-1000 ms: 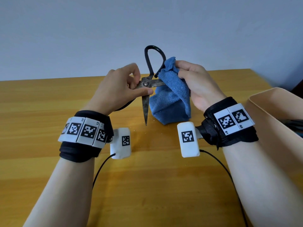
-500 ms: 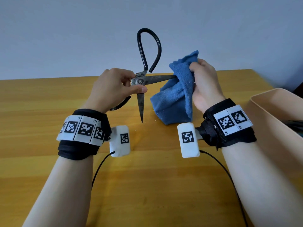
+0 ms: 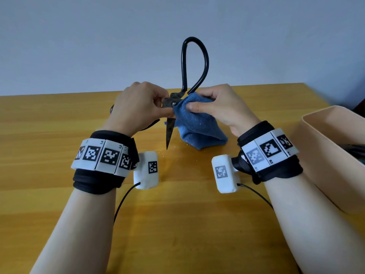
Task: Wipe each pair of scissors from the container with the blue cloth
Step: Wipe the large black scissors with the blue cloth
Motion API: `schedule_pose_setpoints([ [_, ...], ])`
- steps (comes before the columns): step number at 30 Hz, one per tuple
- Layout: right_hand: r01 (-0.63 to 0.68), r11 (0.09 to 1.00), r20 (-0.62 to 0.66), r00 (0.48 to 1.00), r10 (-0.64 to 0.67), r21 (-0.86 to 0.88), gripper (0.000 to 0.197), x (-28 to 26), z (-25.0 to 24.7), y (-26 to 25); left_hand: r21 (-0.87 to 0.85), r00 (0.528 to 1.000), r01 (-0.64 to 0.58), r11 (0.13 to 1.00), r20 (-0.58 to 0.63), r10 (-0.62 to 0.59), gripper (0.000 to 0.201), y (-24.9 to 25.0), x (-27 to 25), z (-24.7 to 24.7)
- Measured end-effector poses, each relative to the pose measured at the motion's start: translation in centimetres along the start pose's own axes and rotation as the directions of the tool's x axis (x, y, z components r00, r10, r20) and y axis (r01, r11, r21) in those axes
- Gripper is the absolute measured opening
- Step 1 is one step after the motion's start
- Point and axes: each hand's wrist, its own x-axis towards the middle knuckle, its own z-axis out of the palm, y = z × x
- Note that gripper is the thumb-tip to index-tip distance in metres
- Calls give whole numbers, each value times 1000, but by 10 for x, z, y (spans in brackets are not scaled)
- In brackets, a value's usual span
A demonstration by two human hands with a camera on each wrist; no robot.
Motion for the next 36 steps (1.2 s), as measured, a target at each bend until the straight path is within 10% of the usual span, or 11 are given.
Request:
schedule_pose_setpoints([
  [36, -151, 985, 15, 988, 153, -86, 23, 1, -1, -9, 75, 999, -46, 996, 30, 43, 44, 11, -1, 3],
])
